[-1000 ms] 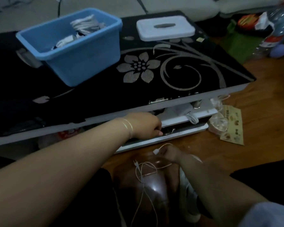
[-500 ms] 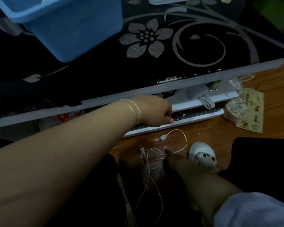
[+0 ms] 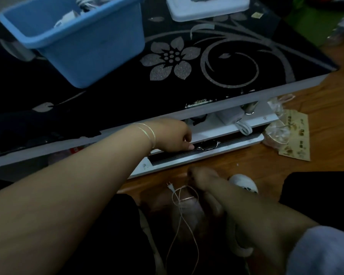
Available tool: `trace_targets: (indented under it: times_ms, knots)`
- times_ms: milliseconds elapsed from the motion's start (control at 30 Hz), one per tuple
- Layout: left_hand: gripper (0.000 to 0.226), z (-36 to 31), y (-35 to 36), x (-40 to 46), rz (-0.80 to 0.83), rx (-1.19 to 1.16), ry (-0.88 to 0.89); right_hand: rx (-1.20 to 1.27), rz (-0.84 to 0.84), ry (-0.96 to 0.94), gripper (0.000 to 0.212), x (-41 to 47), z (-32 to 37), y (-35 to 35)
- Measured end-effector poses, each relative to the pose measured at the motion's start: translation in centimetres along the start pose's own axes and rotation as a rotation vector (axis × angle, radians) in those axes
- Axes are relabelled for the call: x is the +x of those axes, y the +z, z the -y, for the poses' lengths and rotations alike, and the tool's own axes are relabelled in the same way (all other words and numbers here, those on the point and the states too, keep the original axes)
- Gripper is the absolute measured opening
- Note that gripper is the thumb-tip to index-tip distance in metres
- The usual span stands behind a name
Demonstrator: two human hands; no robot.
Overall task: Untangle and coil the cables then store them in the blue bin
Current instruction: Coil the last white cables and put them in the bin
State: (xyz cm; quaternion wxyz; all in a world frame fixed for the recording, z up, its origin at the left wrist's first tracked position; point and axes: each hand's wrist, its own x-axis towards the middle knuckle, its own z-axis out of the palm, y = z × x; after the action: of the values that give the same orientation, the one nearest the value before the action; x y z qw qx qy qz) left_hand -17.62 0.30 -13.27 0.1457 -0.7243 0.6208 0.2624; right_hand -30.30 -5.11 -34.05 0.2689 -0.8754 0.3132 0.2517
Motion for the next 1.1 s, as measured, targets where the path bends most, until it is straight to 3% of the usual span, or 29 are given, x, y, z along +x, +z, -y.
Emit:
trace_targets:
  times_ms: [134,234,334,401,467,534,601,701,768,835,868,968,1102]
  knots:
    - [0.037,0.1,-0.6,-0.6,-0.024,-0.065,0.032,0.007,-0.001,-0.127,0.037,-1.4,2.2,-5.0]
    - [0.034,0.1,-0.7,-0.6,-0.037,-0.19,0.026,-0.141,-0.074,-0.275,0.046,-4.7,3.7,-9.0]
    - [0.04,0.3,-1.1,-0.8,-0.026,-0.299,0.049,-0.369,-0.213,-0.439,0.033,-9.4,4.8,-12.9]
    - [0.041,0.0,-1.9,-1.7,-0.021,-0.317,0.129,-0.364,-0.383,-0.54,0.028,-12.7,5.2,-15.3]
    - [0.021,-0.2,-2.3,-2.2,-0.004,-0.32,0.218,-0.233,-0.551,-0.649,0.022,-15.3,5.3,-17.5]
    - [0.019,-0.1,-2.7,-2.5,-0.049,-0.389,0.272,-0.089,-0.638,-0.692,0.013,-17.2,5.2,-19.6]
    - [0.015,-0.2,-3.1,-2.6,-0.141,-0.6,0.298,0.165,-0.663,-0.619,0.005,-18.3,5.1,-21.5]
    - [0.026,0.0,-4.1,-3.1,-0.211,-0.978,0.286,0.706,-0.748,-0.519,0.011,-19.0,5.1,-23.9]
    - [0.03,0.3,-4.7,-3.6,-0.229,-1.091,0.258,0.947,-0.828,-0.429,0.014,-19.3,4.6,-25.5]
    - [0.033,0.8,-4.9,-4.0,-0.294,-1.113,0.234,1.027,-0.857,-0.363,0.015,-19.8,4.3,-26.8]
    - [0.034,1.0,-5.1,-4.2,-0.341,-1.129,0.232,0.939,-0.865,-0.342,0.012,-20.0,4.1,-27.4]
    - [0.034,0.8,-5.9,-5.2,-0.463,-1.231,0.257,0.348,-0.841,-0.255,0.016,-19.9,4.2,-28.4]
    - [0.034,-0.1,-6.9,-6.7,-0.503,-1.31,0.314,0.341,-0.535,-0.371,0.023,-19.6,7.2,-26.8]
